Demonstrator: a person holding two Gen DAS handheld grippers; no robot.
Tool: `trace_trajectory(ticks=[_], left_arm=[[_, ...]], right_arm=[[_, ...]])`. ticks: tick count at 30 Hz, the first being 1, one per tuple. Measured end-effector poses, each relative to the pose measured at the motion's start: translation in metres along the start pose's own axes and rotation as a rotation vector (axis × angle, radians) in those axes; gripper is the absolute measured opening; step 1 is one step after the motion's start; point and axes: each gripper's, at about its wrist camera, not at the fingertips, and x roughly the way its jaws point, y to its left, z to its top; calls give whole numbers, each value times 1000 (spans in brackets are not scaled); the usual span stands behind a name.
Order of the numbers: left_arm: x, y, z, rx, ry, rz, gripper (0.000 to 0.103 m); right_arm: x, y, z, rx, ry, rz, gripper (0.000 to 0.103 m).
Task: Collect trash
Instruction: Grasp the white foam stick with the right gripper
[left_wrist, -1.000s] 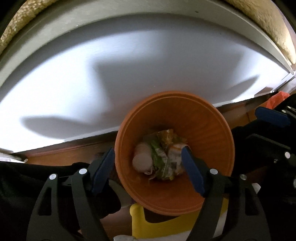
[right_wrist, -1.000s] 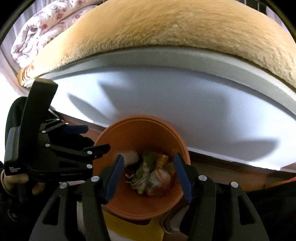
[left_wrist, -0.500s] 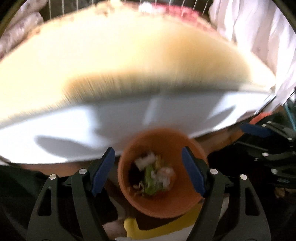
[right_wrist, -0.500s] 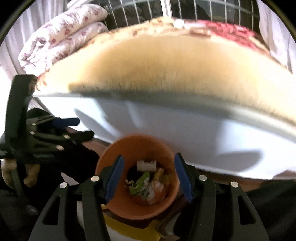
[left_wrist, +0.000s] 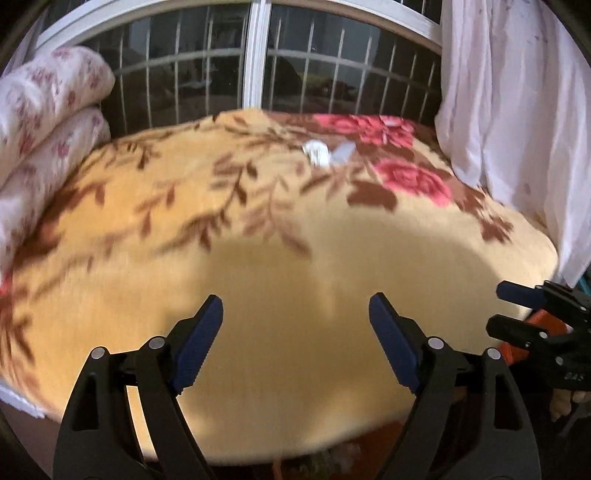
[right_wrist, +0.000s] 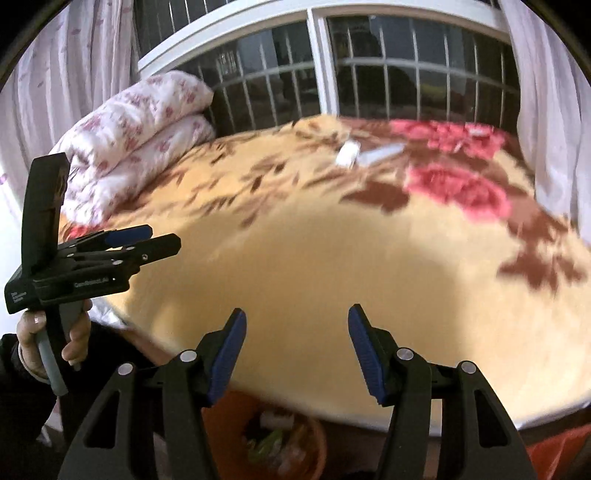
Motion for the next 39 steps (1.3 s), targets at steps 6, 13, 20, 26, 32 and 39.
trace_trajectory(ticks=[6,13,20,26,32,39], left_arm=[[50,-2,58,-6,-34,34,91],[123,6,97,-14,-29,85,91],[170,30,90,-108,147,46,91],[173,37,86,-142,174,12,92],[177,33,87,-135,186,21,92],[178,34,87,-141,185,15,92]], right_arm=[[28,-43,67,82,-59,-37,67],[104,-97,154,216,-63,-109,68],[208,-148,208,458,53,-76,68],[271,-169,224,611,141,-61,61],[293,-166,231,585,163,-152,47],[292,-134,227,385,131,-317,26]])
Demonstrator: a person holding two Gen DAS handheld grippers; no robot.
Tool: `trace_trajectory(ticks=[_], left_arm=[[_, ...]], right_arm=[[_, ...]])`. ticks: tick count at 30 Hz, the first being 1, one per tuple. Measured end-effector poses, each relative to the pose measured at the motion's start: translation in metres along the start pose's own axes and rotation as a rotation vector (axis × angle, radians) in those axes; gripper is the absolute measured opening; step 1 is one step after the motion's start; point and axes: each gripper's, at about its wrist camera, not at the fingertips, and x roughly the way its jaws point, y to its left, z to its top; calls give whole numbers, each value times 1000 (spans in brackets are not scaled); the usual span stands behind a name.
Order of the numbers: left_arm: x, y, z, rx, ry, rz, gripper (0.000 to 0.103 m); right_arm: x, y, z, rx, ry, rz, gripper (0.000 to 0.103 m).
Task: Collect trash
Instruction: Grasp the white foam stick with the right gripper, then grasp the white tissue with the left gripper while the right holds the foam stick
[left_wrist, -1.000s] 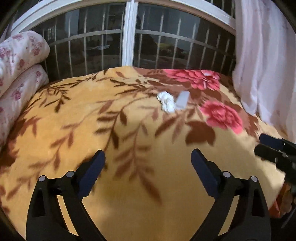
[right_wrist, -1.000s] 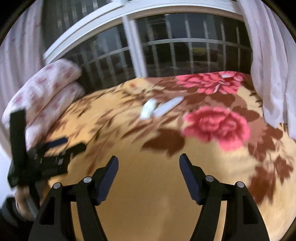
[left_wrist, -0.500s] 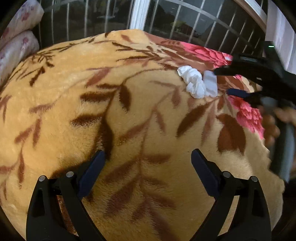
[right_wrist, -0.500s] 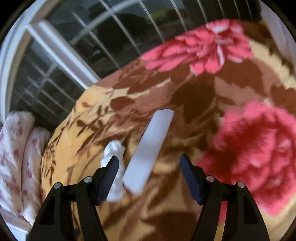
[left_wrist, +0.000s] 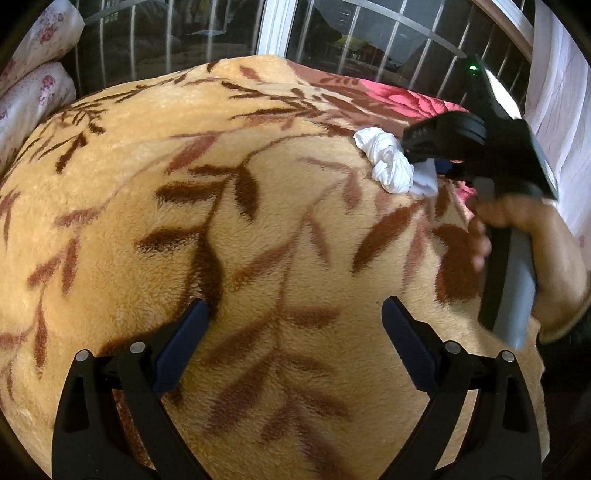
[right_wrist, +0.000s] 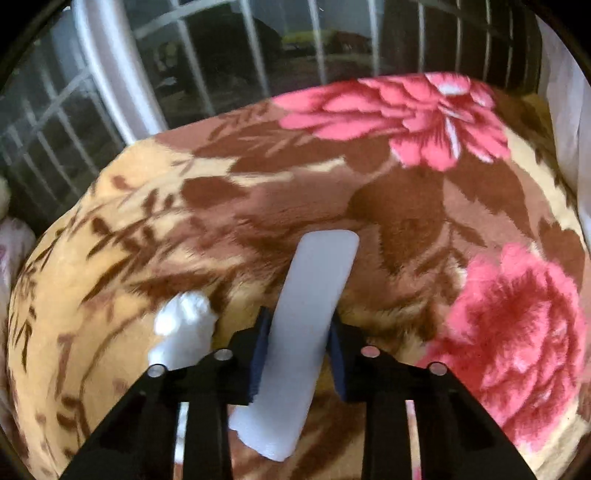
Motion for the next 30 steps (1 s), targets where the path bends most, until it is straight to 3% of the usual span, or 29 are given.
trace_trajectory(ticks=[4,10,13,16,21,25,30], left_arm=[[0,3,1,-6,-1,-8,92],[-1,2,0,-3,-1,-5,92],[-3,4,-1,-13,-13,-16,92],[-8,9,-4,-31,-35,-45,92],[-15,10,3,-77,-33,-68,92],[-8,-22,33,-51,-21,-52,92],[23,-84,76,86,-64,65,92]], right_arm=[[-52,-16,-32,-38,-84,98,24],[-144,-35,-112,-151,-274,74,24],[-161,-36,-145,-215,-344,57,24],[-171,-41,-148,-246,-372,114,24],[-162,-83,-144,-110,-295,197,24],[-161,-116,-141,-9,-257,223,24],[-162,-128,-144,31,-256,233,24]])
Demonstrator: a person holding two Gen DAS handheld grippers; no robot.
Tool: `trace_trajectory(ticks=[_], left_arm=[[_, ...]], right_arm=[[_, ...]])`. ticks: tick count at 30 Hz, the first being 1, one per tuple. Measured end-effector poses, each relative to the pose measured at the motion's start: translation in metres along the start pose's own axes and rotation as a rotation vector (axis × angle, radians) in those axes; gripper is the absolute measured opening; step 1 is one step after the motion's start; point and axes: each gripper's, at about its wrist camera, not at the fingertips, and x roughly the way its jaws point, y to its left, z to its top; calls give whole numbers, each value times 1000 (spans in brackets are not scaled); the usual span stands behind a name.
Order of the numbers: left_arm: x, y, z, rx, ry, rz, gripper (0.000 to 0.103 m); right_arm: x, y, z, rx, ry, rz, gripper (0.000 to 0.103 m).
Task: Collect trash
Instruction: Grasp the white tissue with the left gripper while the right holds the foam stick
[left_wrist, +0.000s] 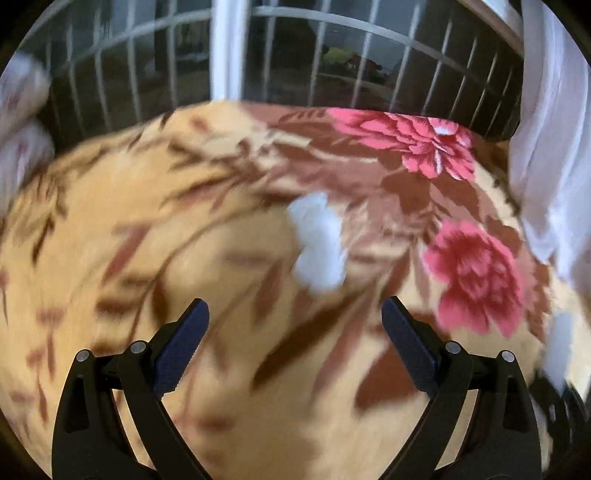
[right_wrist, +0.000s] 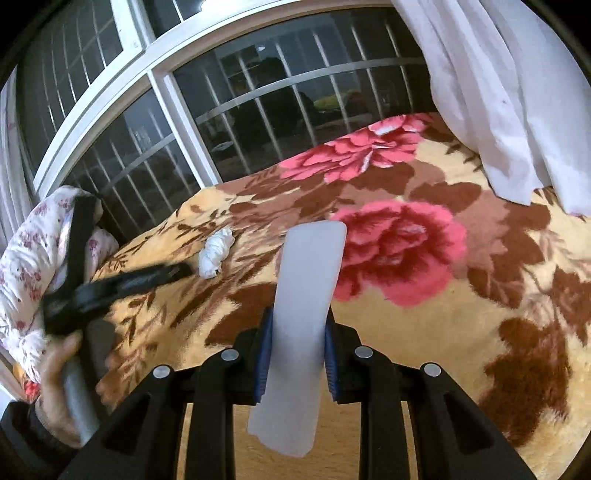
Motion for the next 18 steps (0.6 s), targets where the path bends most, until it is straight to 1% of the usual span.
trace_trajectory(ticks=[1,3,5,6,7,8,9,10,11,12,13,16,18], left_arm=[[8,-6,7,14,-1,8,92],[28,-14,21,17,-8,65,92],[45,-15,29,16,1,97,92],[54,-14,32,13,8,116,89],[61,-12,34,11,16,130,84],[71,-10,35,9,34,138,63],[80,-9,37,7,60,138,49],[86,-8,37,5,73,139,49],[87,-9,37,15,53,148,46],[87,-10,36,31,39,154,38],[87,-13,36,49,32,158,33],[84,-22,32,87,8,188,31],[79,-24,30,94,-5,197,30]], right_arm=[[-1,-2,0,7,-1,0,25],[0,-4,0,18,4,1,25],[1,-6,0,27,10,0,25],[1,-7,0,29,14,2,25],[2,-7,1,30,16,3,25],[2,-7,1,30,17,4,25],[3,-7,2,30,17,4,25],[4,-7,3,29,16,3,25],[4,-7,3,30,15,1,25],[4,-8,3,31,15,1,25],[4,-9,3,33,15,-1,25],[5,-10,3,38,18,-5,25],[6,-10,3,39,22,-10,25]])
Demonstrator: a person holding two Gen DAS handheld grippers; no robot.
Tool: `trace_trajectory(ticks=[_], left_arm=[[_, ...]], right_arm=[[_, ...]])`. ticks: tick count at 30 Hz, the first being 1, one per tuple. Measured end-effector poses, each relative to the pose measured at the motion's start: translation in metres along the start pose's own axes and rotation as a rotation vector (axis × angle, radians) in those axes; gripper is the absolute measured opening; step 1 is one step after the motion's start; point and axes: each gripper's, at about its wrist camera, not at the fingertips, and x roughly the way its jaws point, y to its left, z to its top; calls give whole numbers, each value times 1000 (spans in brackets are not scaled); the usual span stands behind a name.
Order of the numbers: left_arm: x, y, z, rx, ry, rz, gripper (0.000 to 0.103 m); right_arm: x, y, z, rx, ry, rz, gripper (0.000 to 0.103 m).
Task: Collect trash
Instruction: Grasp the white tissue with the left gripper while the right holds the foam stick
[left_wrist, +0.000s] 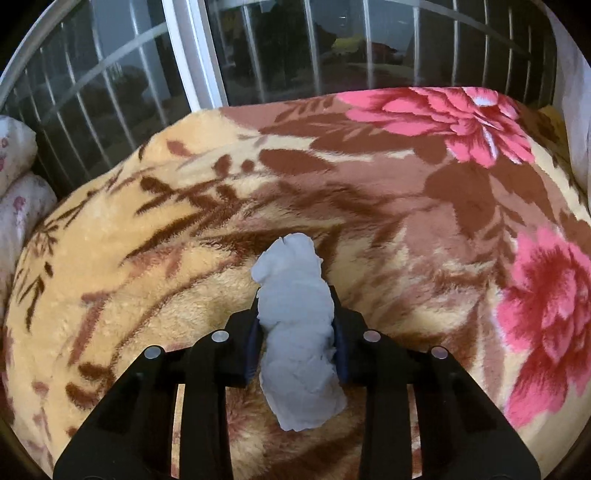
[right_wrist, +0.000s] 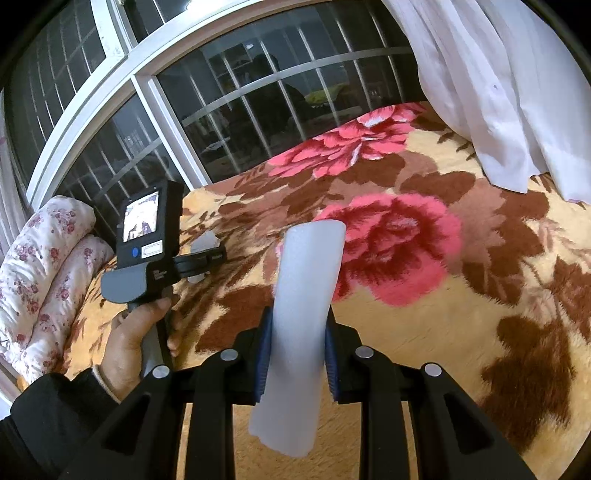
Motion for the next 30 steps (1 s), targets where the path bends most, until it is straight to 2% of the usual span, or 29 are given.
trace_trajectory(ticks=[7,13,18,23,30], left_arm=[[-29,11,-2,-17,-42,0,30],[-83,26,-19,-8,-98,-5,30],[-139,30,-50,34,-157,1,30],[-194,38,-89,45,-207,3,30],[-253,53,-159,29,-234,-44,30]], right_arm=[[-3,2,1,-6,-9,-17,25],[-11,7,-1,-15,-20,-9,25],[-22,14,-5,2,-16,47,25],[-45,34,-12,-51,-59,86,25],[-98,76,-51,-256,-133,155,25]])
